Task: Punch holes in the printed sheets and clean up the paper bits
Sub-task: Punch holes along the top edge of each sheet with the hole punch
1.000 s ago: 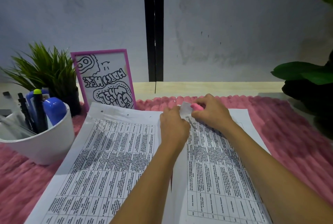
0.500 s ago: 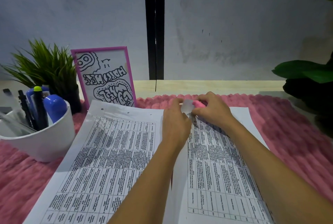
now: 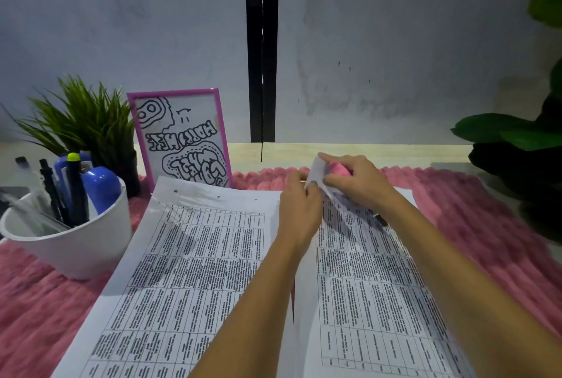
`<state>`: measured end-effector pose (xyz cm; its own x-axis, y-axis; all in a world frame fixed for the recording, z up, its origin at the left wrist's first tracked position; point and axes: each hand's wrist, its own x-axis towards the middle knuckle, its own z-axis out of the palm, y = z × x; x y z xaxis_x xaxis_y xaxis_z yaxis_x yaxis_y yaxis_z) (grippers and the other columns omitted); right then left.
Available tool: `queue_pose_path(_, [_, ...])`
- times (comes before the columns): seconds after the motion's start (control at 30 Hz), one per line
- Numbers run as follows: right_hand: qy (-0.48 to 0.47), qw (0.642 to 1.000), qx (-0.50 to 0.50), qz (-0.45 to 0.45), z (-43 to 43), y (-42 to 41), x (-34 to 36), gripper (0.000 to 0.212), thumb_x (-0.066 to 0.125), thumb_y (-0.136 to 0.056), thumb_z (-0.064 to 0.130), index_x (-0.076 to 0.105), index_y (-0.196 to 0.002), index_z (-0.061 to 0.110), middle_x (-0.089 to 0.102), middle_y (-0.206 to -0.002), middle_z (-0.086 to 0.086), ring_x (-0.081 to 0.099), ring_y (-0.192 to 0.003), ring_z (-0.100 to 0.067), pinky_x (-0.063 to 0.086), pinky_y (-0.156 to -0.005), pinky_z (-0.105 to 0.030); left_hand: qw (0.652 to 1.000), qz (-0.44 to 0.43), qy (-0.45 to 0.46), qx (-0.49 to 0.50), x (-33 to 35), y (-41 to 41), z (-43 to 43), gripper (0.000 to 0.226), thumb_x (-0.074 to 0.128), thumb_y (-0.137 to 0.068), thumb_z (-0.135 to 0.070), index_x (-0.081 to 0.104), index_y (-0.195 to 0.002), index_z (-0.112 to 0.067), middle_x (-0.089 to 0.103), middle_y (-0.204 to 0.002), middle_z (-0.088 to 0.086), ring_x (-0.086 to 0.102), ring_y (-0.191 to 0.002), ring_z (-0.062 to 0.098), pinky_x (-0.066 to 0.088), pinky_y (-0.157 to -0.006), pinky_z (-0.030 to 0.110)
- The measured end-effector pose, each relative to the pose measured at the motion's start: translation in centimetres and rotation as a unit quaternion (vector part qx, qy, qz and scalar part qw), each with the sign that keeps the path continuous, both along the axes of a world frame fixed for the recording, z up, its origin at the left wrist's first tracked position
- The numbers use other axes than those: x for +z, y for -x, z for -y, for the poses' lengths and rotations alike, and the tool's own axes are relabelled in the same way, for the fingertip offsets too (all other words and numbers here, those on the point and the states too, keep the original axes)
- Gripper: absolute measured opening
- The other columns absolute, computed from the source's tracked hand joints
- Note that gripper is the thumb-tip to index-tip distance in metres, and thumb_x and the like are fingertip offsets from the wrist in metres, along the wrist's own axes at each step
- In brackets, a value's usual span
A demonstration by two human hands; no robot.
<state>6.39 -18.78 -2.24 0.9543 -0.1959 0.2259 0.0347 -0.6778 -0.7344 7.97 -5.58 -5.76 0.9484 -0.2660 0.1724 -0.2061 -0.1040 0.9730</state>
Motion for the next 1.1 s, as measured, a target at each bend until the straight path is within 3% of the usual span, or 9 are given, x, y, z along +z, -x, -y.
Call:
queue_pose_path(0.17, [-0.024,1.0,0.001,-0.007,-0.4,0.6,0.0,0.013,0.059,-0.085,0.011,0.066,-0.082,0.001,0.057,-0.13,0.021,0.033,-0.032,-0.004,0.033,-0.04,-0.015,0.997,-0.066,0.037,0.009,-0.2,-0.7,-0.1,0.024,0.05,-0.095,-0.016,0.062,-0.117,-0.015,0.072,-0.095,0.006,0.07,-0.087,0.027,0.057,-0.084,0.051])
queue_pose_path(0.27, [0.005,1.0,-0.016,-0.026,-0.1,0.8,0.0,0.024,0.06,-0.083,0.015,0.071,-0.101,0.003,0.057,-0.137,0.014,0.046,-0.036,0.005,0.035,-0.048,-0.019,0.992,-0.109,0.065,0.009,0.0,-0.7,-0.2,0.019,0.055,-0.095,-0.011,0.066,-0.11,-0.012,0.074,-0.095,0.01,0.071,-0.089,0.031,0.056,-0.087,0.052])
queue_pose_path(0.43, [0.004,0.999,-0.029,-0.034,0.5,1.5,1.1,0.032,0.062,-0.083,0.014,0.068,-0.109,-0.003,0.061,-0.09,0.021,0.043,-0.033,0.002,0.034,-0.044,-0.018,0.987,-0.125,0.1,0.001,0.5,-0.5,-0.4,0.012,0.059,-0.095,-0.008,0.068,-0.098,-0.014,0.073,-0.083,0.005,0.071,-0.076,0.021,0.058,-0.074,0.036])
queue_pose_path(0.53, [0.007,0.999,-0.019,-0.028,0.0,1.7,1.8,0.029,0.062,-0.083,0.016,0.07,-0.108,0.004,0.065,-0.118,0.012,0.045,-0.04,-0.001,0.037,-0.05,-0.023,0.989,-0.113,0.093,-0.011,0.6,-0.7,-0.6,0.008,0.061,-0.094,-0.016,0.067,-0.089,-0.015,0.068,-0.074,-0.001,0.063,-0.07,0.015,0.052,-0.07,0.031])
queue_pose_path(0.7, [0.053,0.998,0.018,-0.023,-1.8,2.6,2.6,0.013,0.064,-0.084,0.021,0.062,-0.072,0.018,0.059,-0.129,0.011,0.063,-0.081,-0.023,0.046,-0.062,-0.027,0.99,-0.105,0.074,-0.055,0.6,-0.9,-0.5,0.047,0.058,-0.079,-0.052,0.067,-0.109,-0.016,0.072,-0.105,0.01,0.068,-0.101,0.026,0.055,-0.09,0.053])
queue_pose_path(0.77, [0.042,0.999,0.019,-0.012,-1.7,2.7,2.8,0.005,0.063,-0.084,0.022,0.068,-0.083,0.019,0.06,-0.127,0.01,0.062,-0.079,-0.025,0.048,-0.064,-0.029,0.99,-0.093,0.092,-0.054,1.4,-0.6,-0.9,0.023,0.053,-0.094,-0.035,0.068,-0.104,-0.021,0.072,-0.101,0.007,0.069,-0.097,0.024,0.057,-0.087,0.049])
queue_pose_path(0.87, [0.043,0.999,0.02,-0.008,-1.6,2.7,3.4,0.012,0.061,-0.082,0.029,0.062,-0.089,0.039,0.058,-0.13,0.002,0.055,-0.076,-0.01,0.041,-0.064,-0.024,0.99,-0.08,0.087,-0.074,1.6,-0.9,-1.3,0.019,0.047,-0.101,-0.028,0.066,-0.098,-0.028,0.072,-0.095,-0.002,0.069,-0.089,0.014,0.058,-0.074,0.034])
queue_pose_path(1.0, [0.046,0.995,0.071,-0.045,-2.8,2.6,3.9,0.011,0.063,-0.083,0.022,0.072,-0.084,0.015,0.052,-0.142,0.006,0.064,-0.073,-0.021,0.045,-0.058,-0.019,0.994,-0.025,0.078,-0.076,1.6,-0.3,-0.8,0.026,0.044,-0.102,-0.034,0.064,-0.112,-0.022,0.069,-0.105,0.001,0.066,-0.101,0.015,0.057,-0.082,0.034])
queue_pose_path(1.1, [0.063,0.997,0.036,-0.025,-2.5,3.0,4.2,0.014,0.062,-0.084,0.02,0.071,-0.091,0.012,0.055,-0.14,0.007,0.052,-0.056,-0.003,0.039,-0.054,-0.019,0.994,0.029,0.1,-0.023,1.6,0.0,-0.8,0.022,0.042,-0.104,-0.031,0.061,-0.11,-0.021,0.069,-0.097,0.001,0.068,-0.091,0.017,0.059,-0.073,0.03])
